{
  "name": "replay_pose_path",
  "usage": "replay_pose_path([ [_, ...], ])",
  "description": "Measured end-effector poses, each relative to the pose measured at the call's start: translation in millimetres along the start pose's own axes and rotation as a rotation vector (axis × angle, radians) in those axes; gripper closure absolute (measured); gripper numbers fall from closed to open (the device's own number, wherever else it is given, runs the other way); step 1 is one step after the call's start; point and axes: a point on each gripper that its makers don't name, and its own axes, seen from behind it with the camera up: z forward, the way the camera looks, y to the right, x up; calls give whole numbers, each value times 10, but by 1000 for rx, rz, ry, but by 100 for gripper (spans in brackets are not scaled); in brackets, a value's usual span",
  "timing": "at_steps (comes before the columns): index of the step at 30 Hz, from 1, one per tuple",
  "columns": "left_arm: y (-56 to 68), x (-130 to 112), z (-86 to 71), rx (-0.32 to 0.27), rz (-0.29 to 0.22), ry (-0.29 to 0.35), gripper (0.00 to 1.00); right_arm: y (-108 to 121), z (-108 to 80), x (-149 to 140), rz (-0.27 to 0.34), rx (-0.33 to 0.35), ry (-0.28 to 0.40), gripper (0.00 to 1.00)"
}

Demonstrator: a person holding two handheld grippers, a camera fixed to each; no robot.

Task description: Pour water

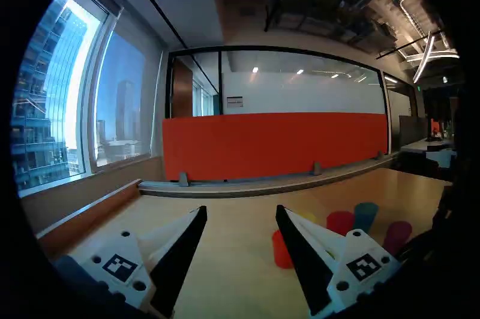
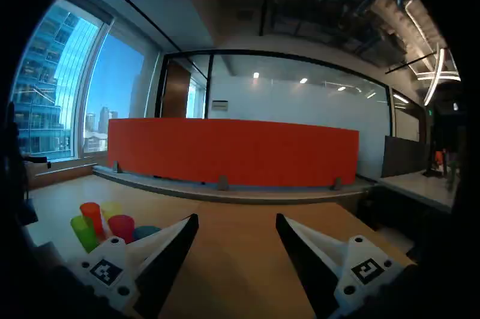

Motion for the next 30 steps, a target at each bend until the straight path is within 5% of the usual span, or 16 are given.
replay_pose_path([
  [20, 111, 1025, 244, -115, -37, 10, 15, -40, 99, 960, 16, 50, 10, 0],
  [30, 228, 1085, 220, -200, -40, -9, 16, -145, 46, 1054, 29, 119, 11, 0],
])
